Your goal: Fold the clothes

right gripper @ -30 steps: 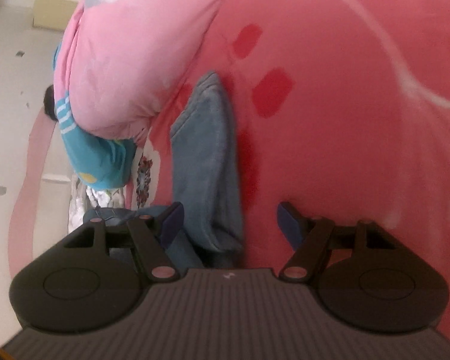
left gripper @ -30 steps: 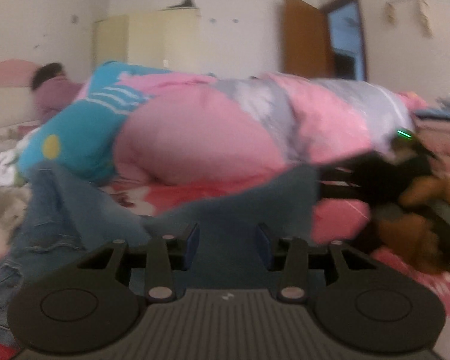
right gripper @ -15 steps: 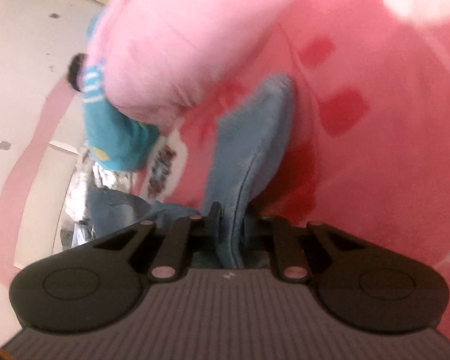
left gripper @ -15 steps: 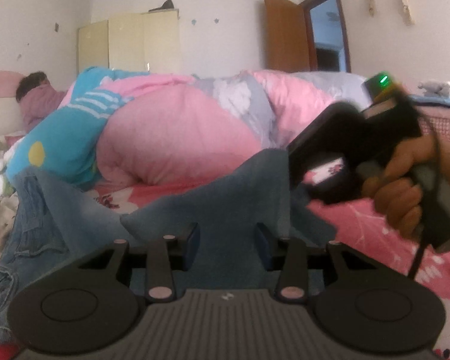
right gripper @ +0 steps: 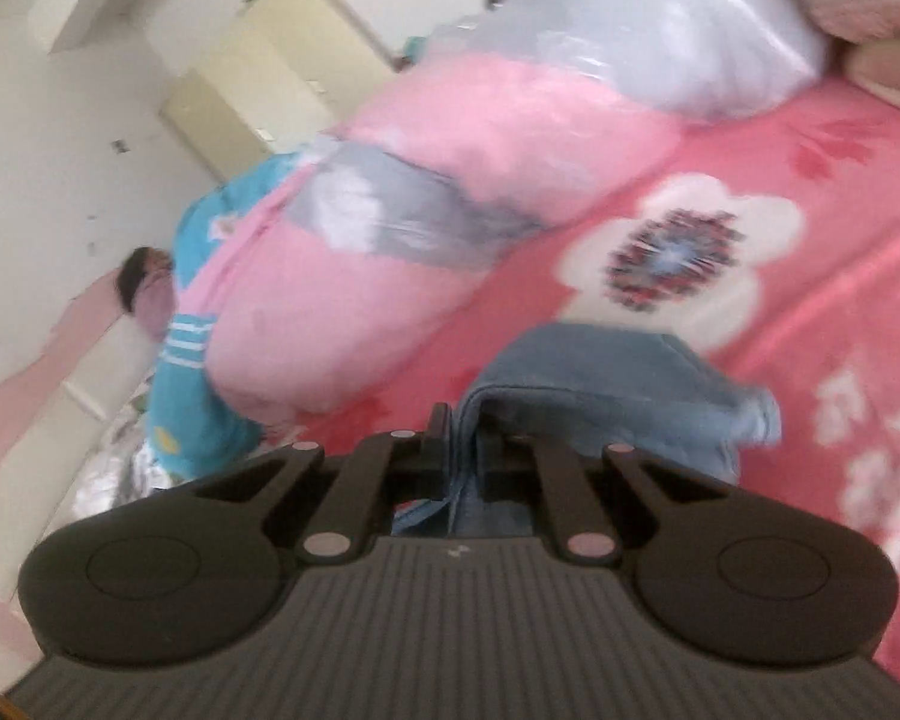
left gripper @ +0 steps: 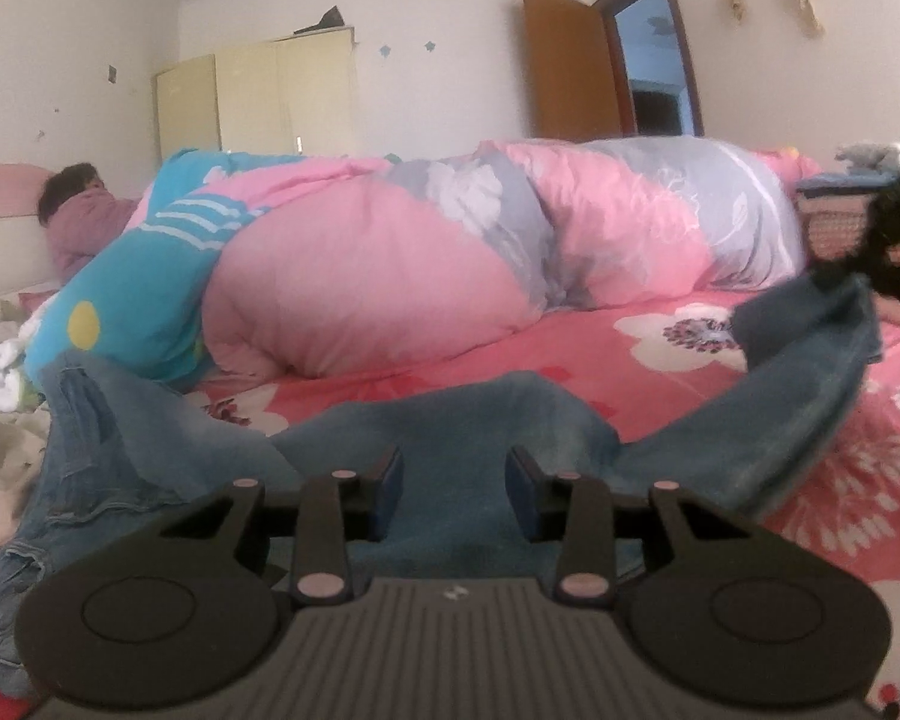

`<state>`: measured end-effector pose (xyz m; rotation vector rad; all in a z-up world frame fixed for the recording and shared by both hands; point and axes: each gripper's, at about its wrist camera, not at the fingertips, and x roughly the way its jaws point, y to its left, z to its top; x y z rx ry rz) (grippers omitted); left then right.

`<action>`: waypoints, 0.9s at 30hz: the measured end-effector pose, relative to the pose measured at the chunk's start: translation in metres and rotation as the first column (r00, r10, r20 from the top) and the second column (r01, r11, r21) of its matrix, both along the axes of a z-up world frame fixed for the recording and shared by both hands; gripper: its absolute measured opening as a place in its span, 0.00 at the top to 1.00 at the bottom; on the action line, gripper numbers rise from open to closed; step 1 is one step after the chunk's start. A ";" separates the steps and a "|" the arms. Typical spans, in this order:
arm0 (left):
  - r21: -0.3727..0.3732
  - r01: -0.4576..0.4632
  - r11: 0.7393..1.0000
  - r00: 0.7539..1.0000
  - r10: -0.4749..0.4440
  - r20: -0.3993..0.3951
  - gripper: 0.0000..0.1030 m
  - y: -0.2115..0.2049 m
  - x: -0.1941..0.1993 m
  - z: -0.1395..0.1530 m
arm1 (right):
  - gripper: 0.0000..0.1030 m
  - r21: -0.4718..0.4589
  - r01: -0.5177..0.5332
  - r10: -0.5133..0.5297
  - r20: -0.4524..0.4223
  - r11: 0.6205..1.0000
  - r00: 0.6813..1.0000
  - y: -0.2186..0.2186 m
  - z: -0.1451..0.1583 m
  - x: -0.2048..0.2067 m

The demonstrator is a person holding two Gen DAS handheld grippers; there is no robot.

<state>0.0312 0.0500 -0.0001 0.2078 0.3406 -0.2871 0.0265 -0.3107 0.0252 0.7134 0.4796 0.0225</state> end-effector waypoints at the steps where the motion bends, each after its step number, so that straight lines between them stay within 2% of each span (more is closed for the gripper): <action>1: 0.005 -0.004 1.000 1.000 0.004 -0.003 0.65 -0.001 0.001 -0.001 | 0.92 0.020 0.004 -0.004 -0.020 1.000 1.000 -0.005 -0.008 0.000; 3: 0.012 -0.018 1.000 1.000 0.018 -0.018 0.69 -0.002 0.004 -0.003 | 0.86 0.037 0.011 -0.009 -0.066 0.999 0.998 -0.009 -0.021 0.001; 5: 0.010 -0.024 1.000 0.999 0.025 -0.043 0.70 -0.002 0.009 -0.005 | 0.66 0.035 0.018 -0.013 -0.127 0.999 0.992 -0.007 -0.031 0.001; 7: -0.004 -0.013 1.000 0.997 0.013 -0.074 0.70 0.000 0.014 -0.007 | 0.60 0.051 0.016 -0.007 -0.166 0.999 0.986 -0.009 -0.038 -0.007; 12: -0.125 0.050 0.991 0.981 -0.072 -0.179 0.70 0.010 0.023 -0.008 | 0.58 0.050 0.012 -0.003 -0.186 0.999 0.983 -0.009 -0.041 -0.026; 15: -0.159 0.043 0.986 0.966 -0.082 -0.244 0.70 0.013 0.023 -0.004 | 0.57 0.057 0.009 0.001 -0.174 0.998 0.985 -0.012 -0.038 -0.041; 20: -0.112 0.044 0.993 0.962 -0.072 -0.264 0.60 0.016 -0.001 0.013 | 0.56 0.043 -0.022 0.027 -0.125 0.999 0.992 -0.017 -0.026 -0.061; 25: -0.067 0.056 0.996 0.968 -0.070 -0.241 0.48 0.010 -0.034 0.038 | 0.55 0.064 -0.070 0.076 -0.094 0.995 0.993 -0.014 -0.025 -0.065; 27: -0.077 0.072 0.994 0.967 -0.088 -0.239 0.43 0.007 -0.048 0.045 | 0.55 0.061 -0.089 0.094 -0.083 0.994 0.992 -0.011 -0.025 -0.068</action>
